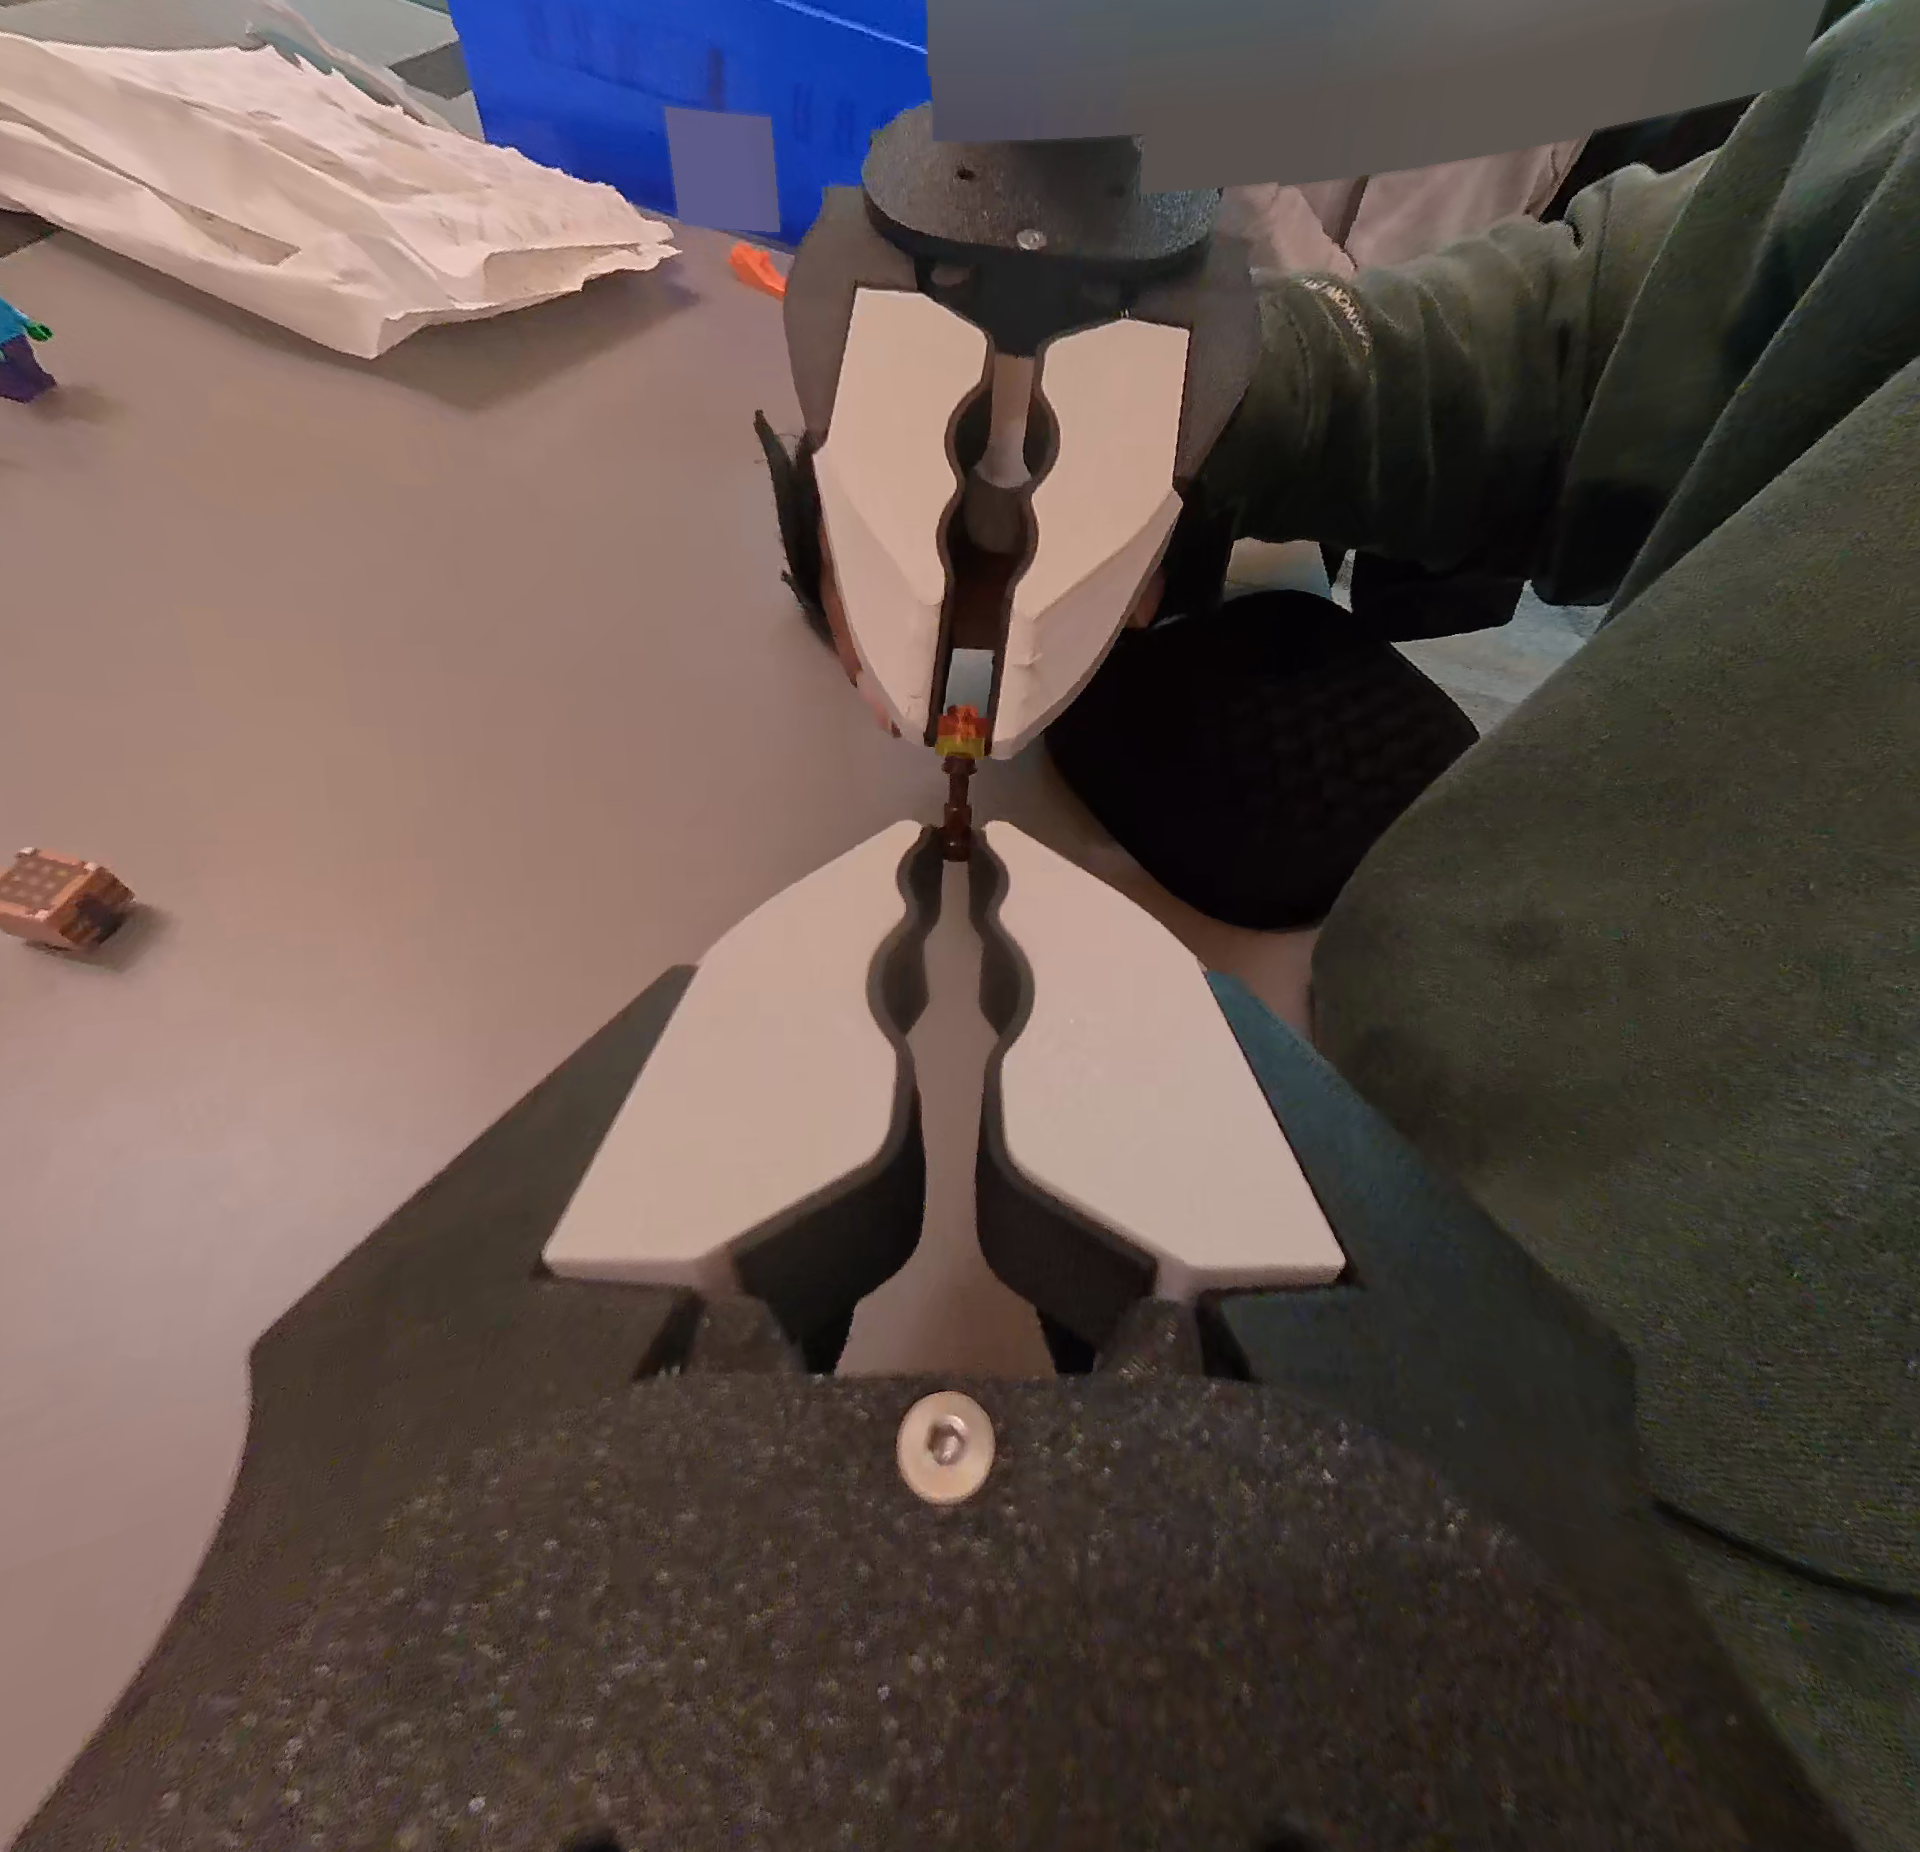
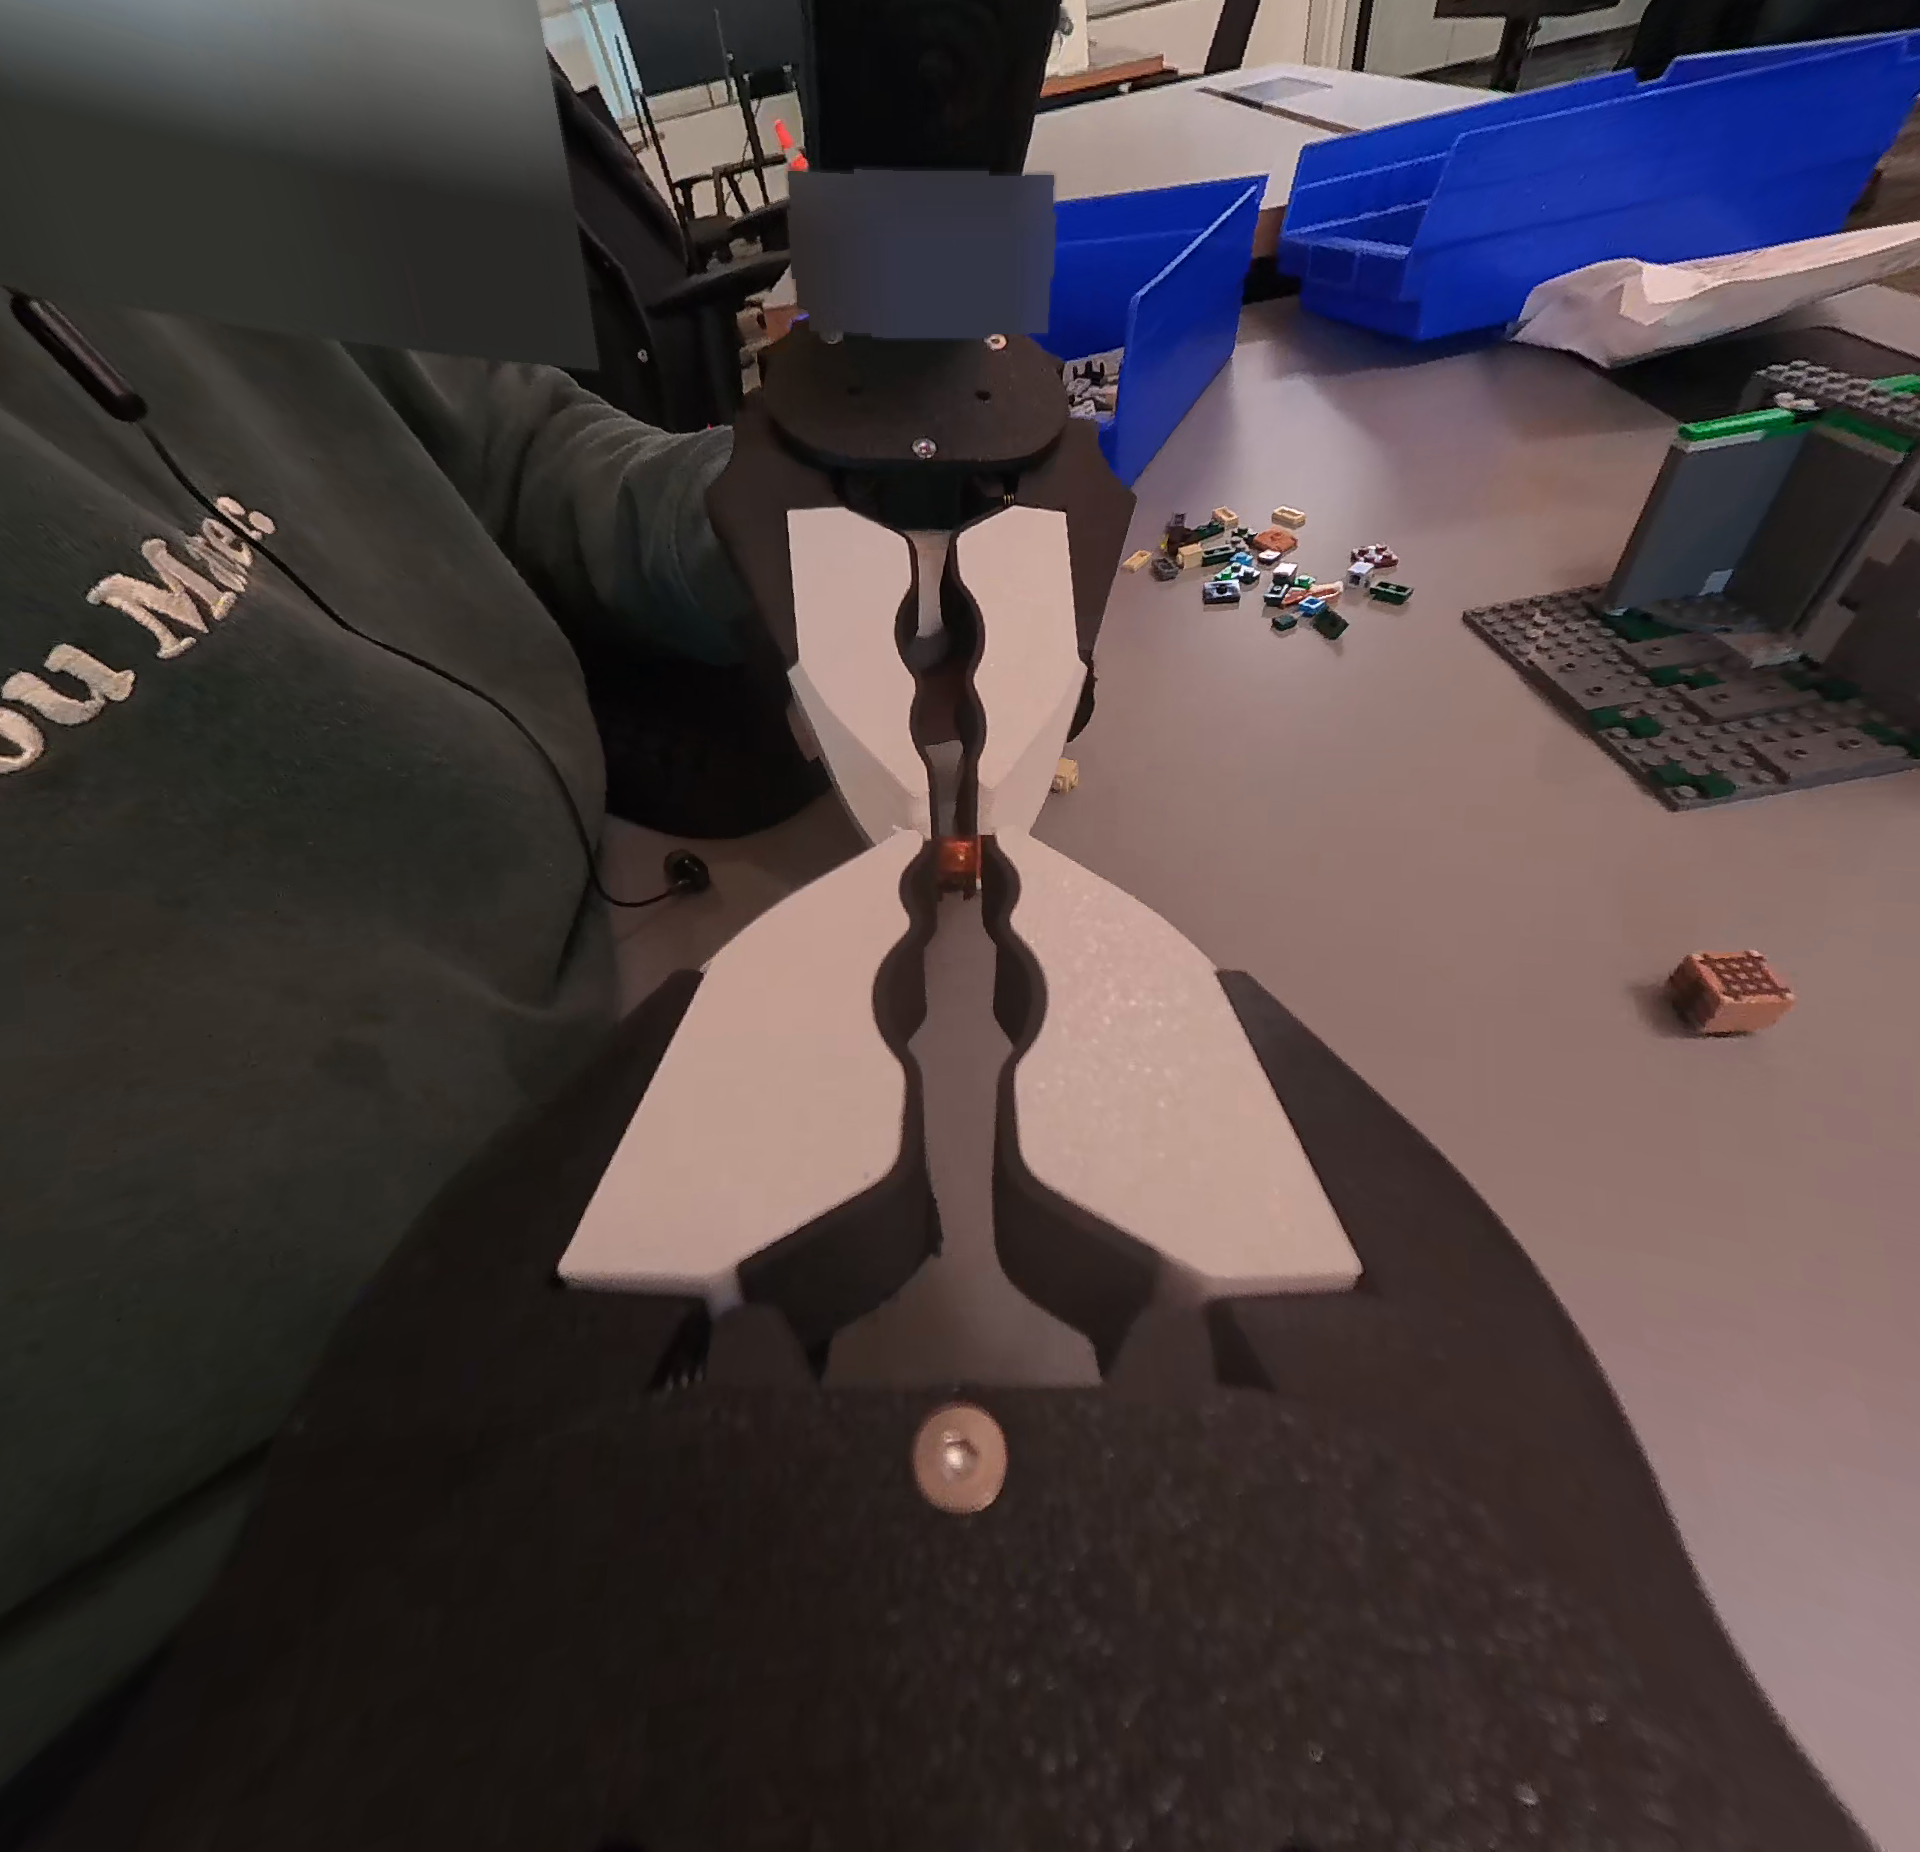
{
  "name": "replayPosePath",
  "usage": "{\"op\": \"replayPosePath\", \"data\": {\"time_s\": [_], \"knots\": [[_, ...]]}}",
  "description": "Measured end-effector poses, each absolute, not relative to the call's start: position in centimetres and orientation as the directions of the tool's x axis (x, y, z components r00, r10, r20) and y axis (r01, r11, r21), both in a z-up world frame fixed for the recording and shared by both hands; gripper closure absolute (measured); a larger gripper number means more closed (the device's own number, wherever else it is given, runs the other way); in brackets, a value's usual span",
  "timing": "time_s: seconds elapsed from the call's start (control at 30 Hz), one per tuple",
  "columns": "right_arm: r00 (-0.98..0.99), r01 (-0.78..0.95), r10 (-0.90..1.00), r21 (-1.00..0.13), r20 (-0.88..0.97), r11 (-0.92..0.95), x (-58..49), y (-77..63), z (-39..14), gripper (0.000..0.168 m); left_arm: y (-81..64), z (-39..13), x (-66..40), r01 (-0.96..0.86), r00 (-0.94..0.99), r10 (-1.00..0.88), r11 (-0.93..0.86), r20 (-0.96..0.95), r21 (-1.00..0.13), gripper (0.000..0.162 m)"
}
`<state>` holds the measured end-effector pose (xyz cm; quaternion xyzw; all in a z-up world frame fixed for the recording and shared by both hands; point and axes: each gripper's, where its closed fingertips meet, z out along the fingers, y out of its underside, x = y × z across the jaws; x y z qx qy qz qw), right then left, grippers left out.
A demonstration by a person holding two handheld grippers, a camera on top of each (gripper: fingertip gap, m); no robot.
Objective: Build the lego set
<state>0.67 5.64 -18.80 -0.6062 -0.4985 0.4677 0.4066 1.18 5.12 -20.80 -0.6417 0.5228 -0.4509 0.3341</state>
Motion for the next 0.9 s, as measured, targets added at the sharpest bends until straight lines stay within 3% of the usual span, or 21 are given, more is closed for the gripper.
{"op": "replayPosePath", "data": {"time_s": [0.43,0.73,0.9], "knots": [[0.058,0.398,0.994,-0.911,-0.097,-0.112,0.7,6.1,-18.0,0.161,5.8,-20.0,1.7,-0.241,0.069,-0.982,-0.187,0.175,-0.952,0.157],[-0.014,0.617,1.000,-0.787,-0.015,-0.003,0.7,6.7,-16.7,0.161,6.6,-18.4,2.1,-0.091,0.121,-0.980,-0.167,0.156,-0.982,0.157],[-0.043,0.657,0.999,-0.753,0.002,0.030,0.2,6.8,-15.9,0.160,6.6,-17.6,1.7,-0.066,0.129,-0.979,-0.164,0.155,-0.984,0.157]]}}
